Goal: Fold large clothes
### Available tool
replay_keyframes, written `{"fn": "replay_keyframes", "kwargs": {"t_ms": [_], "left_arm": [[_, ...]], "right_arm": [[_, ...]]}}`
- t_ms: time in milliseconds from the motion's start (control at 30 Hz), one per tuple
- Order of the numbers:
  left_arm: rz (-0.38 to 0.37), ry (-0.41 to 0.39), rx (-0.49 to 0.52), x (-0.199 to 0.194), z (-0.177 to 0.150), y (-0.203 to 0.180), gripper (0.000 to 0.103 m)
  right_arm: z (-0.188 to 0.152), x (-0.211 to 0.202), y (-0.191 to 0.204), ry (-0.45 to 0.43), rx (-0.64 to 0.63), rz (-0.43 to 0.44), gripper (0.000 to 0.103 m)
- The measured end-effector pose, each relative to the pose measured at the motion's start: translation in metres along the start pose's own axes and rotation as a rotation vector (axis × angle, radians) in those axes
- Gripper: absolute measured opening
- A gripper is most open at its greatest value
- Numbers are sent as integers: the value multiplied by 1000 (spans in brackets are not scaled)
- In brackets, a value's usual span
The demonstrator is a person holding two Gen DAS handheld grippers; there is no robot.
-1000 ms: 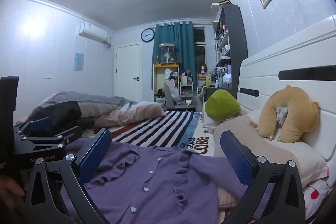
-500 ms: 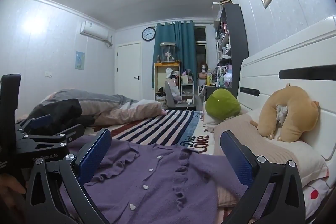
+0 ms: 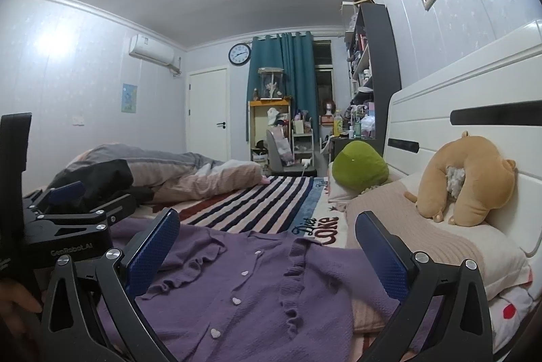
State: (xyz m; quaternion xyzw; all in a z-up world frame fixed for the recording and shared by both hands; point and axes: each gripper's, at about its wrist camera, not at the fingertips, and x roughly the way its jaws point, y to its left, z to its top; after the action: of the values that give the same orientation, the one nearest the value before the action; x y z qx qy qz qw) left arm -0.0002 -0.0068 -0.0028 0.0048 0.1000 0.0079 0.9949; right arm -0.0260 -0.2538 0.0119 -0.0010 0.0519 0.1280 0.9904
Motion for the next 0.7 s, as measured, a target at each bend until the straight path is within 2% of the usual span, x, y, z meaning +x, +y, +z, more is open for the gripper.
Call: {"fn": "replay_keyframes", "kwargs": {"t_ms": [700], "left_arm": [[7,-11,7,1,-1,-6,102]], "right_arm": [[-2,1,-1,2,4,1,103]]}}
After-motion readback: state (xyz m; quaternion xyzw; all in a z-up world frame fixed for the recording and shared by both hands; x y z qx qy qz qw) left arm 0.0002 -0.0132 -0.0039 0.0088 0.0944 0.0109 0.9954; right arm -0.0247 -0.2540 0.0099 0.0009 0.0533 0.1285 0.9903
